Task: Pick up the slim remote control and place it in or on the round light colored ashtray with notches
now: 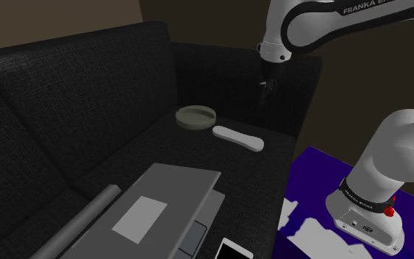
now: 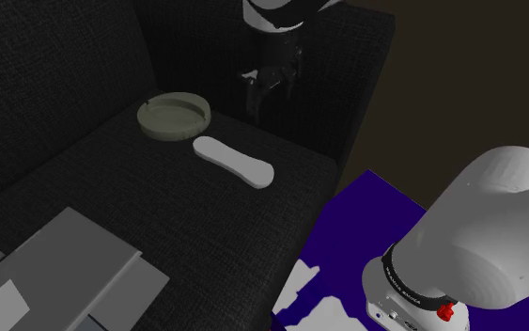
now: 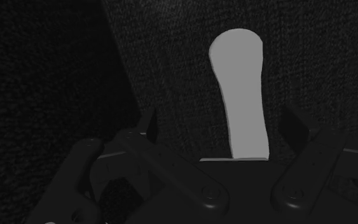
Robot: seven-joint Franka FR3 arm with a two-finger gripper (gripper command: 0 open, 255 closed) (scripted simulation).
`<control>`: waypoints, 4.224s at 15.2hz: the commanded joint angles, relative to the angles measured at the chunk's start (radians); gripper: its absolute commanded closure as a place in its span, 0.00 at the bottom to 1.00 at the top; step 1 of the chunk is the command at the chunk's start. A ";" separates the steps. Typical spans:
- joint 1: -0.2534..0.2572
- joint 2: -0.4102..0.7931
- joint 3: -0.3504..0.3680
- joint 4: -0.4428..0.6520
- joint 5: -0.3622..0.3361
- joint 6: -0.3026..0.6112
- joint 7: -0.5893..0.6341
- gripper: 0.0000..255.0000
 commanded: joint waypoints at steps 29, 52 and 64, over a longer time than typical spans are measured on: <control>0.041 0.408 0.113 -0.062 -0.059 0.498 0.027 1.00; 0.052 0.260 0.094 0.052 -0.028 0.238 -0.006 1.00; 0.020 0.510 0.087 0.382 -0.083 0.155 -0.007 1.00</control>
